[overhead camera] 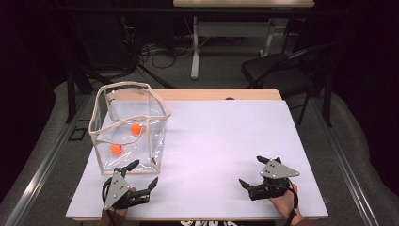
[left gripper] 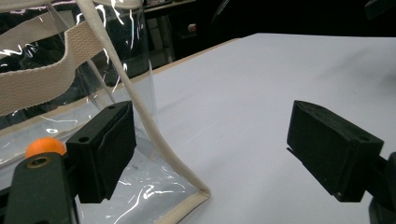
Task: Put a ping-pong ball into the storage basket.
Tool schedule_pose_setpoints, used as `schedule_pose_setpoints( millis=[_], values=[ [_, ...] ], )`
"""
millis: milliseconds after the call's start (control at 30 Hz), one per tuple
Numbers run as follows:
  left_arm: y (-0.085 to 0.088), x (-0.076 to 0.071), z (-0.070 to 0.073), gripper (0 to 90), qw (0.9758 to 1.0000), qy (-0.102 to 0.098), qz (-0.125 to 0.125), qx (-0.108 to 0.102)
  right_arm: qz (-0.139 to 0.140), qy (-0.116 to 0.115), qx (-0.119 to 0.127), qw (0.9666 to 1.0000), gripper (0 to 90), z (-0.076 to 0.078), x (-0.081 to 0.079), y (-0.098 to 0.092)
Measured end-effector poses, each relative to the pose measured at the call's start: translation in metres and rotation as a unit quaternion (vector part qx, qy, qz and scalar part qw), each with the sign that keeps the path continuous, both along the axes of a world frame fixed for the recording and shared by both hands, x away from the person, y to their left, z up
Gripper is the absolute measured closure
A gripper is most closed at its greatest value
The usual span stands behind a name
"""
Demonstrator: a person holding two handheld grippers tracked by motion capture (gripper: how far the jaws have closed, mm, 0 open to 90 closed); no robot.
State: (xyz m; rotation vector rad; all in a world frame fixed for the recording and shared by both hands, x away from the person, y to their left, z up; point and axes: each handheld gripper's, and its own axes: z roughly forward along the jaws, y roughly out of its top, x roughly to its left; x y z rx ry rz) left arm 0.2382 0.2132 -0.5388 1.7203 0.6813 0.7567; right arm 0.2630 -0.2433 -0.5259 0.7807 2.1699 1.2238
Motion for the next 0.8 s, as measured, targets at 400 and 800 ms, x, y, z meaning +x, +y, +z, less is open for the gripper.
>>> schedule_pose_setpoints(
  millis=[400,800],
  values=[
    [0.000,0.000,0.000,15.6,1.0000,0.000,0.000,0.002,-0.022,-0.016,0.012,0.9996,1.4,-0.008,-0.009,-0.014],
    [-0.001,0.000,0.000,15.6,1.0000,0.001,-0.003,0.004,-0.035,-0.027,0.014,0.9989,0.9,-0.013,-0.017,-0.019]
  ],
)
